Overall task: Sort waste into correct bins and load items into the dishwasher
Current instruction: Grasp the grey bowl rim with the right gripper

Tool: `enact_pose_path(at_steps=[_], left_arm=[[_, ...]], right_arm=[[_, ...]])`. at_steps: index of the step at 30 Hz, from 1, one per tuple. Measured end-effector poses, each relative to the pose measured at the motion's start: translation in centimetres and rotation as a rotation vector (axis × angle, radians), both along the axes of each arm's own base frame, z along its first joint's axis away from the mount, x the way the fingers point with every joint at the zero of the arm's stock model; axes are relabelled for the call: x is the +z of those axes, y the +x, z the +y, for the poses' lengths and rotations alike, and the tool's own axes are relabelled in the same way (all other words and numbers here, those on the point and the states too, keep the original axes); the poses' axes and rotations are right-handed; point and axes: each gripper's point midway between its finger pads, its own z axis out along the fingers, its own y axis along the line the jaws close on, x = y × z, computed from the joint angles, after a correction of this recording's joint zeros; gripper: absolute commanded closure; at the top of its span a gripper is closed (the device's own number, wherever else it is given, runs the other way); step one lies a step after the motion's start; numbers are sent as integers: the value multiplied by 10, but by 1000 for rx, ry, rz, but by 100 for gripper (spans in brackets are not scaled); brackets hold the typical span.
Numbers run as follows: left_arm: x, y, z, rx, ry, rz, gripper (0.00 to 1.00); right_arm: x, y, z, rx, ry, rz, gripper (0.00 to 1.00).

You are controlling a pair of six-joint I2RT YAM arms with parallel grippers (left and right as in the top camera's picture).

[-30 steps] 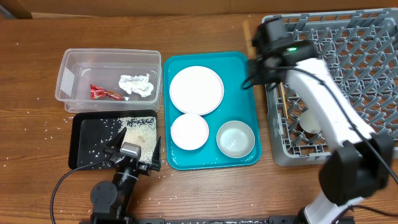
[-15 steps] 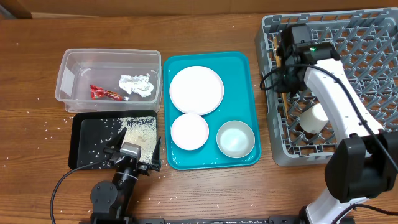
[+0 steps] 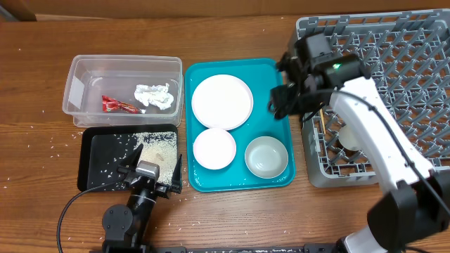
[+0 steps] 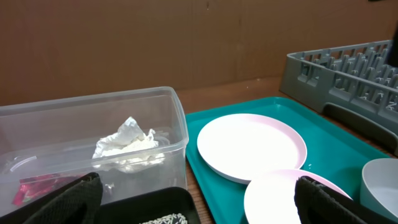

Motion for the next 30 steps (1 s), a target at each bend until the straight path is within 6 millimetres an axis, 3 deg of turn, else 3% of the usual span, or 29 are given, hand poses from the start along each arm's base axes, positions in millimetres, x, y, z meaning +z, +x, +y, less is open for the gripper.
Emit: enact_pose_path(at_steps=[3, 5, 12, 17, 20, 24, 27, 30], left_arm=[[0, 0, 0, 0, 0, 0, 0], [0, 0, 0, 0, 0, 0, 0], [0, 0, 0, 0, 0, 0, 0], [0, 0, 0, 0, 0, 0, 0], [0, 0, 0, 0, 0, 0, 0], [0, 0, 0, 0, 0, 0, 0], [0, 0, 0, 0, 0, 0, 0], [0, 0, 0, 0, 0, 0, 0]], right_arm=[[2, -17, 16, 55, -24, 0, 44], [-9, -24, 20, 65, -57, 7, 45], [-80, -40, -5, 36, -208, 45, 45], [-110, -41, -12, 22, -234, 18, 45], [-123, -46, -16, 24, -244, 23, 58], [-137, -57, -23, 11, -264, 54, 87], [-137, -58, -25, -5, -270, 62, 95], [-134, -61, -26, -28, -277, 82, 96]])
